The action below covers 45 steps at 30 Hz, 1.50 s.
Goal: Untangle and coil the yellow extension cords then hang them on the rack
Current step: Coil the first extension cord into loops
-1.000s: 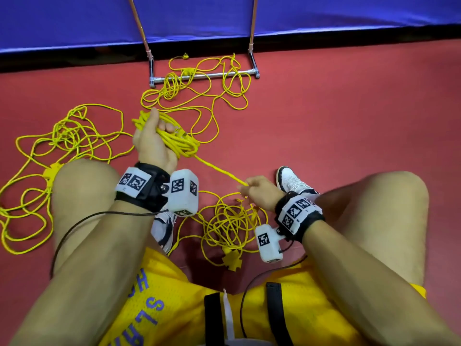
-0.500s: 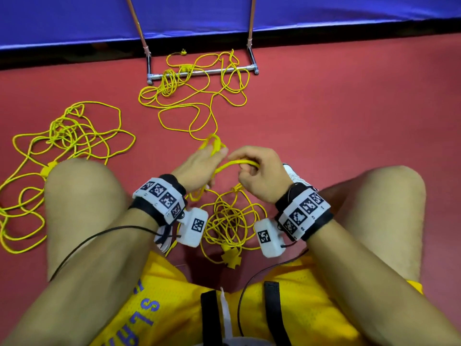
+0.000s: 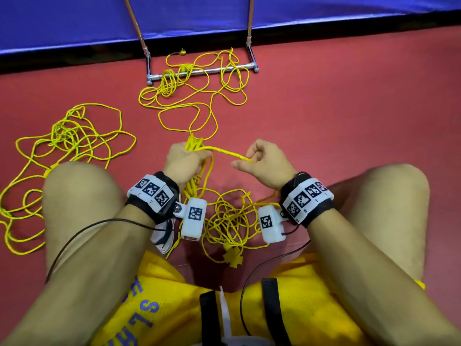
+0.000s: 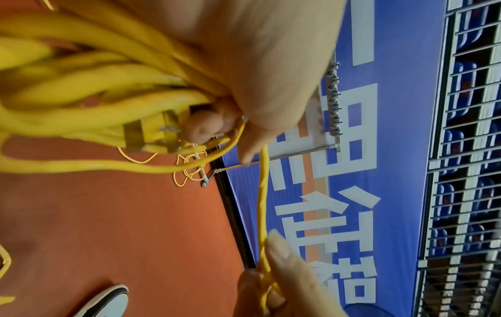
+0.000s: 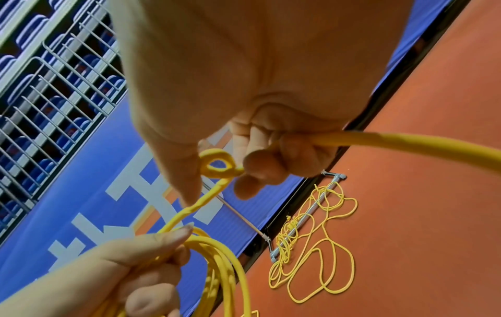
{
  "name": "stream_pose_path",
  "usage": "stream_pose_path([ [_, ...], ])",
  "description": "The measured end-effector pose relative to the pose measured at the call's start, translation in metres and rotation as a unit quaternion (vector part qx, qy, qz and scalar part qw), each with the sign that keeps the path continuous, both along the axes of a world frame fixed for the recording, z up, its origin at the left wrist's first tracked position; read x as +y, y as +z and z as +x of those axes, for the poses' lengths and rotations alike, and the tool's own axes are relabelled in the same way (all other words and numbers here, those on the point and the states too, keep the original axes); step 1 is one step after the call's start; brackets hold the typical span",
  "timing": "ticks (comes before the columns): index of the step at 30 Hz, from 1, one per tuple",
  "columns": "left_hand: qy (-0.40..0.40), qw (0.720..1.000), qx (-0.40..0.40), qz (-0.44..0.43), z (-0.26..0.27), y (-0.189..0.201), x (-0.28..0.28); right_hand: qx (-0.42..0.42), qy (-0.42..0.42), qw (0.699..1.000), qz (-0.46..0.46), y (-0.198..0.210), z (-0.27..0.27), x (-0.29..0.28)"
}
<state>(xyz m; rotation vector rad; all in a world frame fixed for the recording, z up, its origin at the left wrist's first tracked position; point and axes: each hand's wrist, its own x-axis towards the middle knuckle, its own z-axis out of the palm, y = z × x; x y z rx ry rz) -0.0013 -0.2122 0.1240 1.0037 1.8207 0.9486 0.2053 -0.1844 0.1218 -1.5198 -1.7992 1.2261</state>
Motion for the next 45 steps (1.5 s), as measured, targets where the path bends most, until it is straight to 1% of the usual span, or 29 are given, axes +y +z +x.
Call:
stream_pose_path([
  [1,0.020,1.000,0.004,0.004,0.001,-0.001,0.000,-0.027,-0.015,0.999,0.016,-0.003,-0.002,0.000],
  [2,0.038,0.999,0.004,0.011,0.002,0.000,-0.001,-0.027,-0.024,0.999,0.018,-0.004,-0.003,-0.001],
  [4,0.068,0.997,-0.008,0.028,0.001,0.000,-0.001,0.009,-0.031,0.999,-0.004,-0.004,-0.005,-0.003],
  [6,0.077,0.995,-0.019,0.053,0.001,0.004,-0.001,0.025,-0.032,0.999,-0.027,-0.003,-0.006,-0.003],
  [8,0.070,0.995,-0.013,0.075,0.001,0.008,-0.002,0.029,-0.033,0.998,-0.041,-0.004,-0.006,-0.004],
  [9,0.071,0.994,-0.009,0.084,0.001,0.008,-0.002,0.051,-0.031,0.997,-0.041,-0.005,-0.006,-0.006],
  [11,0.090,0.992,-0.009,0.089,0.003,0.009,-0.002,0.123,-0.036,0.991,-0.043,-0.004,-0.007,-0.011],
  [13,0.107,0.990,-0.011,0.092,0.003,0.009,-0.002,0.189,-0.048,0.979,-0.057,-0.002,-0.011,-0.014],
  [15,0.110,0.989,-0.024,0.095,0.004,0.011,-0.001,0.258,-0.049,0.961,-0.084,-0.001,-0.018,-0.017],
  [18,0.066,0.993,-0.058,0.085,0.003,0.009,-0.001,0.357,-0.058,0.921,-0.147,0.002,-0.022,-0.020],
  [21,-0.014,0.998,-0.038,0.056,0.005,0.001,-0.004,0.402,-0.025,0.897,-0.180,0.008,-0.019,-0.021],
  [23,-0.072,0.994,-0.083,0.031,0.008,0.001,-0.007,0.421,0.022,0.885,-0.197,0.011,-0.012,-0.021],
  [24,-0.094,0.987,-0.129,0.016,0.009,0.001,-0.009,0.430,0.048,0.877,-0.207,0.014,-0.008,-0.020],
  [25,-0.106,0.977,-0.183,-0.007,0.011,0.002,-0.010,0.435,0.064,0.871,-0.218,0.015,-0.005,-0.019],
  [26,-0.109,0.965,-0.234,-0.034,0.011,0.004,-0.011,0.434,0.063,0.870,-0.225,0.015,-0.003,-0.018],
  [27,-0.106,0.952,-0.280,-0.056,0.012,0.008,-0.011,0.425,0.037,0.876,-0.226,0.015,-0.002,-0.016],
  [28,-0.098,0.943,-0.310,-0.063,0.012,0.010,-0.010,0.409,-0.009,0.887,-0.216,0.014,-0.002,-0.013],
  [30,-0.070,0.942,-0.328,-0.025,0.012,0.013,-0.008,0.350,-0.111,0.913,-0.177,0.006,-0.002,-0.009],
  [31,-0.052,0.941,-0.333,0.002,0.014,0.015,-0.008,0.307,-0.138,0.929,-0.155,0.001,-0.003,-0.007],
  [33,-0.008,0.936,-0.348,0.050,0.015,0.015,-0.006,0.231,-0.148,0.953,-0.128,-0.009,-0.006,-0.006],
  [35,0.010,0.937,-0.338,0.088,0.014,0.012,-0.004,0.208,-0.138,0.959,-0.134,-0.013,-0.012,-0.008],
  [37,0.010,0.941,-0.321,0.109,0.013,0.010,-0.003,0.220,-0.147,0.953,-0.145,-0.013,-0.019,-0.008],
  [39,0.001,0.947,-0.300,0.114,0.014,0.009,-0.003,0.236,-0.163,0.949,-0.133,-0.014,-0.023,-0.007],
  [41,-0.014,0.958,-0.262,0.111,0.017,0.009,-0.004,0.254,-0.164,0.946,-0.116,-0.015,-0.023,-0.006],
  [43,-0.008,0.966,-0.236,0.105,0.018,0.008,-0.004,0.288,-0.168,0.934,-0.129,-0.015,-0.021,-0.006],
  [45,0.010,0.971,-0.215,0.102,0.016,0.008,-0.003,0.339,-0.166,0.914,-0.147,-0.013,-0.017,-0.003],
])
